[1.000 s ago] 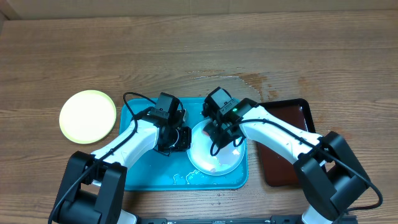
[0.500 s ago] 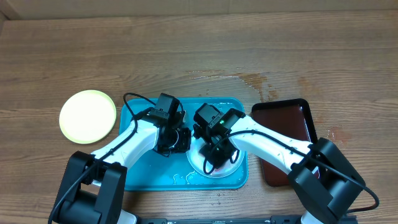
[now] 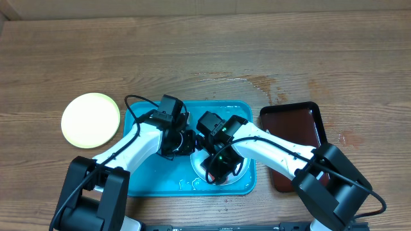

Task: Clean dirty plates on tray and stack at the side
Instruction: 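Scrub the white plate with the sponge in the right gripper, then move the sponge back to the brown tray with the right gripper, then lift the white plate with the left gripper and hold it tilted over the brown tray, then swing the white plate left and stack it onto the yellow plates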

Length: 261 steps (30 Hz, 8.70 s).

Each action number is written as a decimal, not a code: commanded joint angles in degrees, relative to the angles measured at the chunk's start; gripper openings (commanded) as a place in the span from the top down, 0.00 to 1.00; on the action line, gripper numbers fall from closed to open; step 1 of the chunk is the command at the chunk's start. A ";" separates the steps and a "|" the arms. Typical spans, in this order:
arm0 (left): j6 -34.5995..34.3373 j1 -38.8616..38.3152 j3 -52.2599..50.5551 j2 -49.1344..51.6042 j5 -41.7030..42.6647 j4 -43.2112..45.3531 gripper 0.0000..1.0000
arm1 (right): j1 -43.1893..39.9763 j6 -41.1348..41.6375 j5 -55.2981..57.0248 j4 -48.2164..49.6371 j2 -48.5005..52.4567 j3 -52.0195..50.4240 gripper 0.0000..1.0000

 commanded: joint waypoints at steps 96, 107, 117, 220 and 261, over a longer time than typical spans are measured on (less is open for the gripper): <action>-0.11 -21.94 38.36 6.36 -15.72 -12.96 0.96 | -51.47 22.14 29.57 -22.75 -25.90 18.08 0.96; 1.73 -29.57 48.72 16.44 -21.99 -15.06 0.96 | -53.55 17.66 29.94 -25.11 -26.12 36.68 0.96; 12.79 -38.32 57.27 17.14 -46.93 -14.84 0.96 | -53.53 17.46 29.05 -28.20 -26.12 46.07 0.96; 35.12 -53.37 58.97 17.14 -87.67 -7.56 0.96 | -63.60 18.78 21.31 -28.72 -26.10 46.07 0.96; 5.29 15.17 68.72 11.78 -18.82 -40.02 0.96 | -43.69 23.10 12.74 -16.65 -17.81 -2.38 0.96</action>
